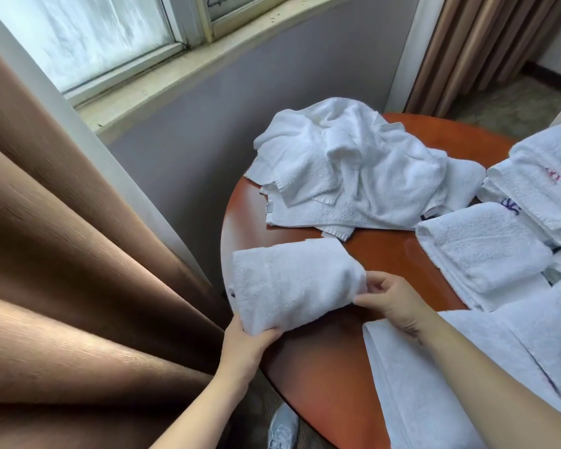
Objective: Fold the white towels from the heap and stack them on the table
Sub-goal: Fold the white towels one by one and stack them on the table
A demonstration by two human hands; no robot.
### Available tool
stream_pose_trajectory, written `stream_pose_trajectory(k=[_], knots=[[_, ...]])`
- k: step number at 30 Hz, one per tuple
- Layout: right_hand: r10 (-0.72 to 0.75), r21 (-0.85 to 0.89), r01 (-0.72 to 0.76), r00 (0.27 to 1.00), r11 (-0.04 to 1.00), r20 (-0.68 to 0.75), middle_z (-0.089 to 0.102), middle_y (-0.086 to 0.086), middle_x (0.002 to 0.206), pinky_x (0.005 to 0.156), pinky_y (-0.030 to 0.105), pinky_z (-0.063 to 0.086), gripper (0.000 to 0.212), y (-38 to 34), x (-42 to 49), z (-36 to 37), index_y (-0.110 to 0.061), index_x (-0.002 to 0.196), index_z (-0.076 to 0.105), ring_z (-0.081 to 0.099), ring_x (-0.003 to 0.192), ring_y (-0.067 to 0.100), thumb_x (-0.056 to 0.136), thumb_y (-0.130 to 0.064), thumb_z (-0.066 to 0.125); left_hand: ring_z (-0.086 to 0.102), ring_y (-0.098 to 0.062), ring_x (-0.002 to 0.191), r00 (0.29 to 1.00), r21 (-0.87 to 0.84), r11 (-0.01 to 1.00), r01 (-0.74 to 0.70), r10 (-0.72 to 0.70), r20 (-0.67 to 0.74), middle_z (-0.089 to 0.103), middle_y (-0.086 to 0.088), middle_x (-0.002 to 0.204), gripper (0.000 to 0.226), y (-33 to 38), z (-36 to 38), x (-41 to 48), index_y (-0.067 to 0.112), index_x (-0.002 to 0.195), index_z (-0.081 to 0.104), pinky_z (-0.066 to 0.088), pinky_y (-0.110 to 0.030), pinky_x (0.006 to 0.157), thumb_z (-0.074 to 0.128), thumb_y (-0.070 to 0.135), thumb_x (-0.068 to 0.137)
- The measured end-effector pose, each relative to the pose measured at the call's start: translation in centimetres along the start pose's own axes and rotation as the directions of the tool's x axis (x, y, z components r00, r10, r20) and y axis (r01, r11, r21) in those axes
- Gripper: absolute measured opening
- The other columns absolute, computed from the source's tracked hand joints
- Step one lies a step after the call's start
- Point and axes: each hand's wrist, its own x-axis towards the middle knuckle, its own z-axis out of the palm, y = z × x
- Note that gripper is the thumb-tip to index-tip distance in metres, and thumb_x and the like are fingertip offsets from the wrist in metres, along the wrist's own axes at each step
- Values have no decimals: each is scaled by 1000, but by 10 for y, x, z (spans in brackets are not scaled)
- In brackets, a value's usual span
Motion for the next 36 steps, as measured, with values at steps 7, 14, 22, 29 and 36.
stream_pose_trajectory(k=[7,14,22,29,36], knots=[[-17,-472,-64,986,879,-165,60,4,81,64,29,41,2,8,8,12,-9,88,53,50,72,15,89,-10,55,66,-7,95,998,-48,999,-25,28,52,72,8,99,59,1,4,-1,21,112,60,51,-15,71,65,17,53],[108,211,-91,991,973,-72,59,15,71,61,29,48,42,-11,-1,20,-2,92,59,52,66,23,76,26,31,65,-15,106,992,-120,992,-48,62,113,71,-1,111,64,2,6,6,9,119,62,51,-31,88,64,21,56],[214,-284,-333,901,899,-378,53,11,110,75,37,50,38,-3,13,13,-8,113,48,51,93,22,79,9,48,58,-36,94,991,394,914,96,-51,-123,60,-7,90,32,0,12,8,9,83,55,49,-40,73,42,15,54],[-419,-782,121,887,612,-191,29,10,156,117,41,20,55,-15,10,48,-11,137,49,23,144,29,87,-26,34,39,-20,127,727,566,675,-474,663,-182,50,-2,132,52,32,16,-1,23,122,48,21,-43,112,44,28,70],[-114,-845,326,945,424,307,8,-16,160,117,41,-10,77,16,11,66,-36,150,25,-12,147,14,81,-57,-3,47,-28,129,778,832,197,-518,512,363,55,-9,137,41,-28,5,32,22,121,58,23,-45,107,38,45,94]])
